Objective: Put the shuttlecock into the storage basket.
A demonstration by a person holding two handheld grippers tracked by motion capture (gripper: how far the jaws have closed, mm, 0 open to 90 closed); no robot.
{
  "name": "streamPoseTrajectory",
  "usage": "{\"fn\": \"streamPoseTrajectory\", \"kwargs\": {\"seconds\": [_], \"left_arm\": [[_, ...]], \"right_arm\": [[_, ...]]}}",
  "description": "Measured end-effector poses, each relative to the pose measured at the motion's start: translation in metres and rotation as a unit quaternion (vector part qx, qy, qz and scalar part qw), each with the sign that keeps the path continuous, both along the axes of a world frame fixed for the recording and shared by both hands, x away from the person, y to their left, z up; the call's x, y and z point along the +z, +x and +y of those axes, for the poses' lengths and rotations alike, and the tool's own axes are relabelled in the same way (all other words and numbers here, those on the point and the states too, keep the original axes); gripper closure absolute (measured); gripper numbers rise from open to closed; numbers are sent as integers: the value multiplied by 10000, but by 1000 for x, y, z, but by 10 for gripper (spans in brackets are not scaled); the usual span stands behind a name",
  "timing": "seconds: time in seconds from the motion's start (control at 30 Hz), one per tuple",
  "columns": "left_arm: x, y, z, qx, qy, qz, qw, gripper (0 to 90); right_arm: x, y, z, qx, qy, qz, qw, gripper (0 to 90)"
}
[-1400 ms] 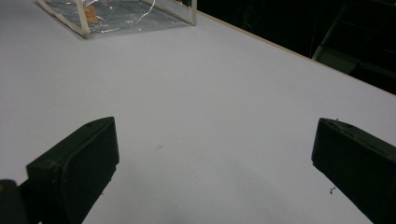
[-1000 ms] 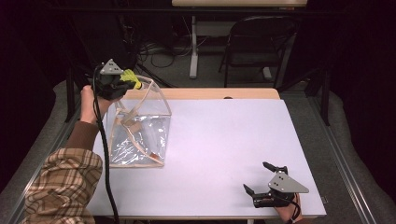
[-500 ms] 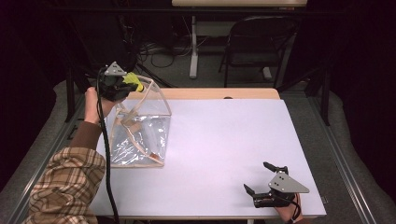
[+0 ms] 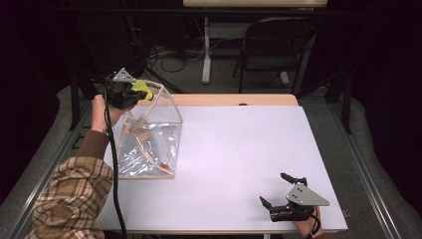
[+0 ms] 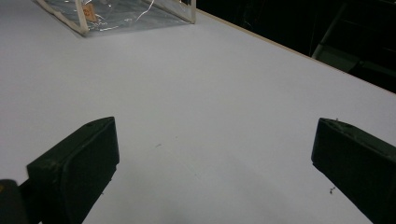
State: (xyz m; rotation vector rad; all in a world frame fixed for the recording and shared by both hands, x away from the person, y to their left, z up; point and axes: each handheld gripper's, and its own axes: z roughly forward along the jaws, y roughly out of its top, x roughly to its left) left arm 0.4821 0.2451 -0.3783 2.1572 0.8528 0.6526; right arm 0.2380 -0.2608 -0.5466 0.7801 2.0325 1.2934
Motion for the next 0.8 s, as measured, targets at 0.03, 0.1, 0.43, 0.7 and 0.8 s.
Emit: {"fn": "streamPoseTrajectory", "kwargs": {"seconds": [0.03, 0.1, 0.43, 0.7, 0.8], "left_arm": [[0, 0, 0, -14, 10, 19, 10000, 888], [-1, 1, 0, -11, 27, 14, 10000, 888], [-10, 5, 0, 2, 15, 129, 9999, 888], [-14, 8, -1, 15, 9, 182, 9998, 888], [-15, 9, -2, 0, 13, 213, 9998, 888]], "right_arm": [[0, 0, 0, 0, -2, 0, 10000, 4], [0, 0, 0, 1, 2, 0, 10000, 4], [0, 0, 0, -11, 5, -1, 10000, 4], [0, 0, 0, -10, -9, 9, 10000, 3], [0, 0, 0, -23, -1, 9, 10000, 4]]}}
